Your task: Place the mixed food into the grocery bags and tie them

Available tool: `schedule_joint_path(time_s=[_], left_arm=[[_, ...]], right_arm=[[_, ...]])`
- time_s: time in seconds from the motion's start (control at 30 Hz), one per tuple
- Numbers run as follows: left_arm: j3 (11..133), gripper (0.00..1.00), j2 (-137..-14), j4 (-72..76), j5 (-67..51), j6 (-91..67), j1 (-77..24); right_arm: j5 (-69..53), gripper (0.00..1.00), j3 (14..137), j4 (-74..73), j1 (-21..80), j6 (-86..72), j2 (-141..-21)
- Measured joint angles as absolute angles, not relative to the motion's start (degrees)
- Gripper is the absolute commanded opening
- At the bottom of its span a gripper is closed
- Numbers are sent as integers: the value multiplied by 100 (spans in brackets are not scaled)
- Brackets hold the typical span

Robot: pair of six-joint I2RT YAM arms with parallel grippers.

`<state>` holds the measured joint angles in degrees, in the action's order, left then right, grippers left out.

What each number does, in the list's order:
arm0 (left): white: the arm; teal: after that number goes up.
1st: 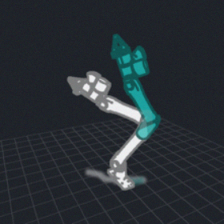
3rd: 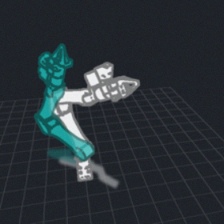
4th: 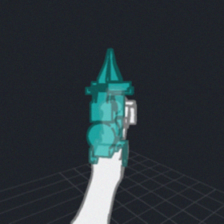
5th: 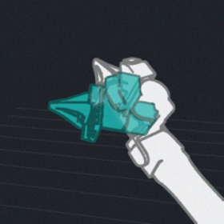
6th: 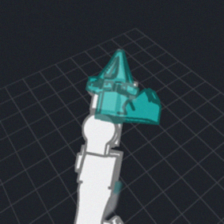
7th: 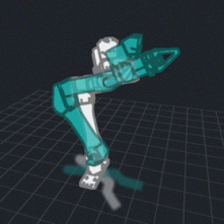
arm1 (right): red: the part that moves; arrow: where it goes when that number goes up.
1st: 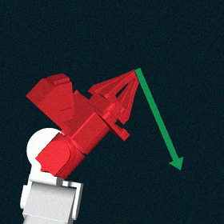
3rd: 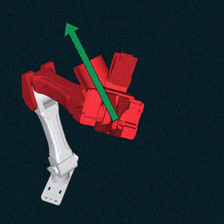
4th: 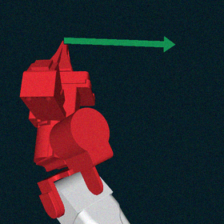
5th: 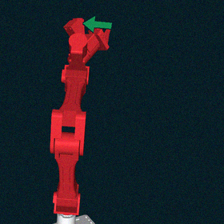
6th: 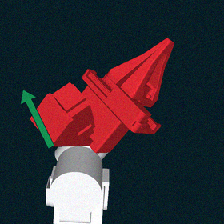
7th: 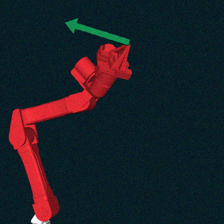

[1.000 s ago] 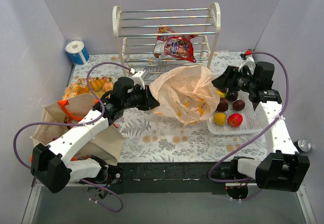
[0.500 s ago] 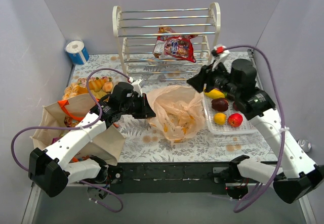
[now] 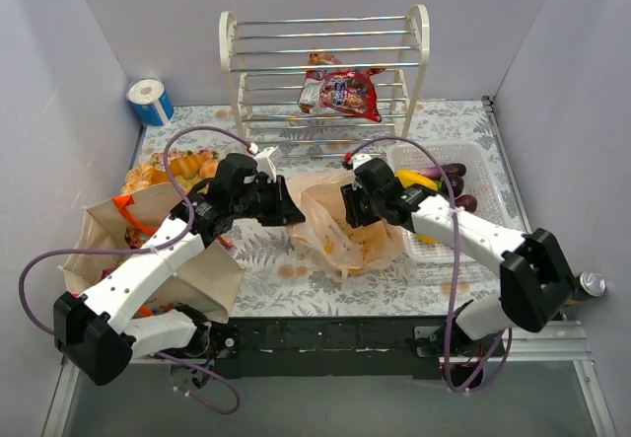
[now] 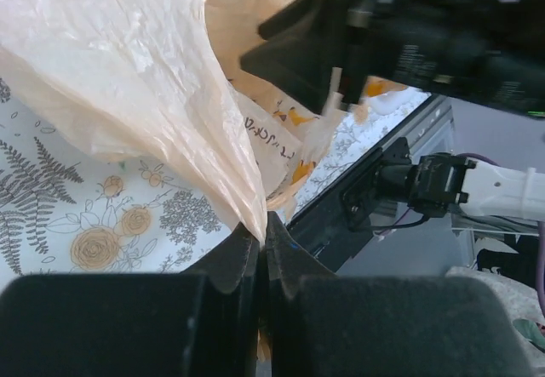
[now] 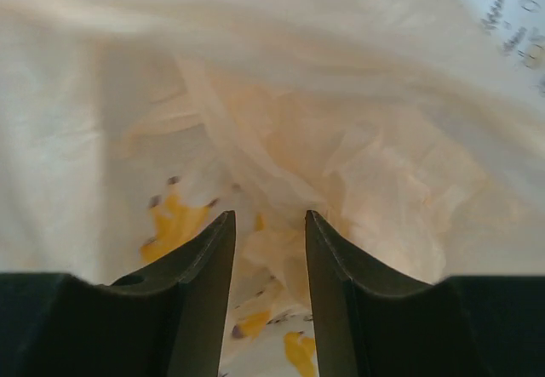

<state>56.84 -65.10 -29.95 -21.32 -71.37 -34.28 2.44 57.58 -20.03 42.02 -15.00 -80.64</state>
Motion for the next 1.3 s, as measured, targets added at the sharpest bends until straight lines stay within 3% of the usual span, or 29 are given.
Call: schedule_joint_path(time_s=[0.03, 0.17, 0.27, 0.6, 1.03, 1.3], left_arm=[[5758, 0, -6493, -3030, -2152, -7140, -3428], [6204, 0, -6296, -3253, -2130, -7140, -3428], [6718, 0, -6047, -3385, -2036, -7137, -3428], [7308, 0, -5728, -3540, -1809, -6956, -3428], [6632, 0, -7210, -3264, -130, -5710, -3428], [5911, 0, -7037, -2209, 829, -5098, -3428]], right_arm=[[478, 50, 5758, -2025, 4198, -1485, -8221], [1203, 74, 5721, -2049, 4160, -1470, -8750], [1450, 80, 5546, -1968, 4134, -1472, -8917], [1166, 82, 5463, -1920, 4145, -1413, -8912], [-362, 84, 6335, -1979, 4294, -1498, -6785], [200, 87, 7231, -2816, 3951, -1455, -6493]])
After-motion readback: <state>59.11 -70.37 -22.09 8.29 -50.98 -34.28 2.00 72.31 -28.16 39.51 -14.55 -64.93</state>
